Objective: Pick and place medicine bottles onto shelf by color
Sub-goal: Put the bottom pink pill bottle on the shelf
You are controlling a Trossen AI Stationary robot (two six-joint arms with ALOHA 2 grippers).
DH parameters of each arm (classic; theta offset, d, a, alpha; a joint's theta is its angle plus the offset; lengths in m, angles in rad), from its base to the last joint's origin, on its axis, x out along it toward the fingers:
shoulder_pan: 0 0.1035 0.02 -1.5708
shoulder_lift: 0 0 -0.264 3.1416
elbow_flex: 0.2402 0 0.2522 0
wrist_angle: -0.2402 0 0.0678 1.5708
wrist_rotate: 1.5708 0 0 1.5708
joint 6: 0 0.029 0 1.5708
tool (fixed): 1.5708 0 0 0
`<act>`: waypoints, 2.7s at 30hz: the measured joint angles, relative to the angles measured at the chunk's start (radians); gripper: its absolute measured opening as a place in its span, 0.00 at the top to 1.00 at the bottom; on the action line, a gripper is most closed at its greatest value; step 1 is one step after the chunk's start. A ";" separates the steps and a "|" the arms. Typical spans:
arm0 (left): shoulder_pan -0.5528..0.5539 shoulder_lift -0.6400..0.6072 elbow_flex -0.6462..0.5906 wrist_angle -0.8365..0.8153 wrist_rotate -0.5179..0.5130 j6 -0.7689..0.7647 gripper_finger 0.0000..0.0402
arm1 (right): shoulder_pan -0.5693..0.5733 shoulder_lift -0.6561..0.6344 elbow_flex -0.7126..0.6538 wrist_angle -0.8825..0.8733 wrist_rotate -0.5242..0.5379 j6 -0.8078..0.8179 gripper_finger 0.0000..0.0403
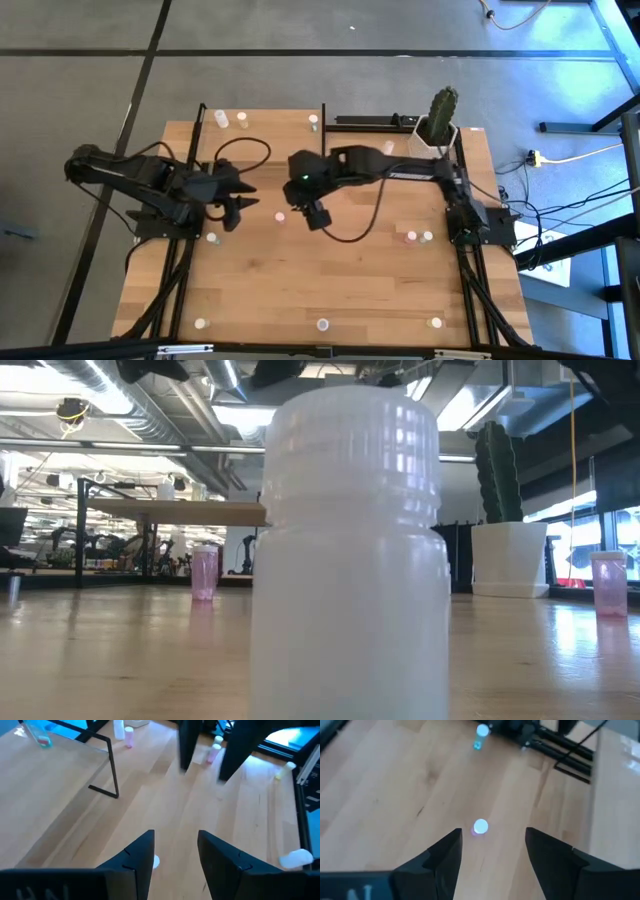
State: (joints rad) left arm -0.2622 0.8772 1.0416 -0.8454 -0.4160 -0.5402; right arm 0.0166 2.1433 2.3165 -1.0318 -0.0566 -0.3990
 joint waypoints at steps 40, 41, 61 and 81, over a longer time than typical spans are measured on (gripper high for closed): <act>-0.055 -0.002 0.000 -0.018 0.002 -0.061 0.64 | -0.049 0.321 -0.001 0.205 -0.089 -0.108 0.45; -0.055 -0.002 0.000 -0.018 0.002 -0.061 0.64 | -0.053 0.325 -0.001 0.206 -0.101 -0.107 0.45; -0.055 -0.002 0.000 -0.030 0.001 -0.062 0.64 | -0.061 0.392 0.000 0.208 -0.147 -0.103 0.45; -0.055 -0.002 0.000 -0.037 -0.002 -0.062 0.64 | -0.061 0.402 0.000 0.201 -0.072 0.014 0.73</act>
State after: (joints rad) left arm -0.3176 0.8757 1.0416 -0.8822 -0.4179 -0.6025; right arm -0.0448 2.5454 2.3161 -0.8303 -0.1284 -0.3849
